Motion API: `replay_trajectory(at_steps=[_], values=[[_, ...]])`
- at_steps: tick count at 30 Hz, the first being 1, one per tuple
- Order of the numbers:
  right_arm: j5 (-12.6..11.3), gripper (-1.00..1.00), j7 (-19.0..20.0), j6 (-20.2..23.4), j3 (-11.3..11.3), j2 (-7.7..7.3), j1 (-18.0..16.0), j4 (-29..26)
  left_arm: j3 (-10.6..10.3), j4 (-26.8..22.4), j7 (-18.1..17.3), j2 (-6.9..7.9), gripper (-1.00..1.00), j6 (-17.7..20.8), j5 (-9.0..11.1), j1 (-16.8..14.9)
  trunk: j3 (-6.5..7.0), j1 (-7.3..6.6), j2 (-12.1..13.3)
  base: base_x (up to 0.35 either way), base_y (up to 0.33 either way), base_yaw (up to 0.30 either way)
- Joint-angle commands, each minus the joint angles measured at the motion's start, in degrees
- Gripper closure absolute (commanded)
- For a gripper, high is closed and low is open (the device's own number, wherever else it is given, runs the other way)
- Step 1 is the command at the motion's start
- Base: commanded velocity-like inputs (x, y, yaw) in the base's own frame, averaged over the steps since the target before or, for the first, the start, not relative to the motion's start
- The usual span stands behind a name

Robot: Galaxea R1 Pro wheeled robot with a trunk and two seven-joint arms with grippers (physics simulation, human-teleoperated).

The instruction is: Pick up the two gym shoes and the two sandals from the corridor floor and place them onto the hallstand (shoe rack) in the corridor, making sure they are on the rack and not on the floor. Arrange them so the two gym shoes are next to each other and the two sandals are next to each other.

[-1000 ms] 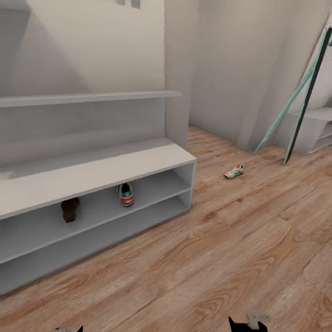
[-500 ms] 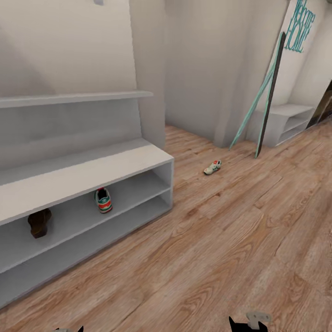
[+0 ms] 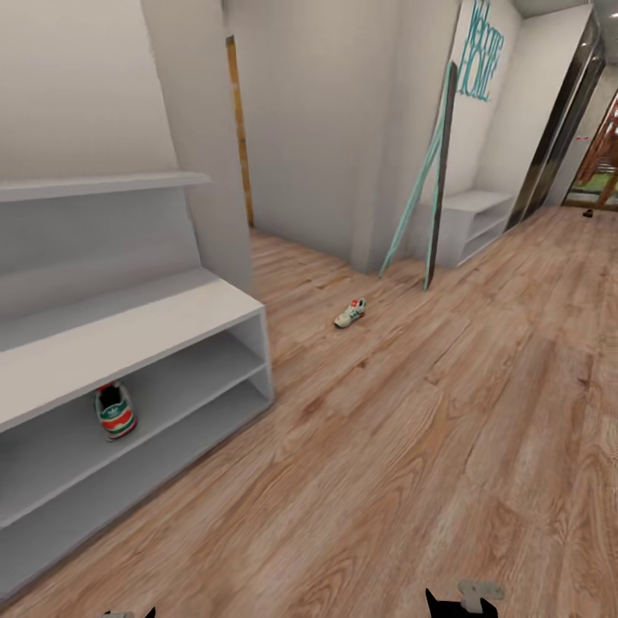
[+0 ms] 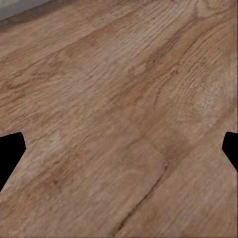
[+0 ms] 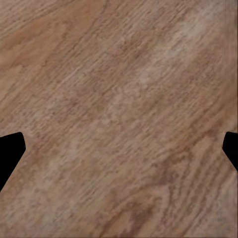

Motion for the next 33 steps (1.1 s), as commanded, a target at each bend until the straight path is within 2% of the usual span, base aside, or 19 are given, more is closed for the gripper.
replay_trajectory(at_steps=[1,21,33], values=[[-0.6,-1.00,0.2,-0.2,0.4,-0.01,0.0,0.1,0.4,0.0,-0.6,-0.02,-1.00,0.1,0.2,0.0,-0.05,0.01,0.0,0.243,-0.171,-0.300],[-0.6,-1.00,0.2,-0.2,0.4,-0.01,0.0,0.1,0.4,0.0,-0.6,-0.02,-1.00,0.1,0.2,0.0,-0.05,0.01,0.0,0.274,-0.178,-0.300],[-0.6,-1.00,0.2,-0.2,0.4,0.06,0.0,0.1,0.4,0.0,-0.6,-0.02,-1.00,0.1,0.3,0.0,-0.05,0.01,0.0,0.324,-0.080,-0.300]])
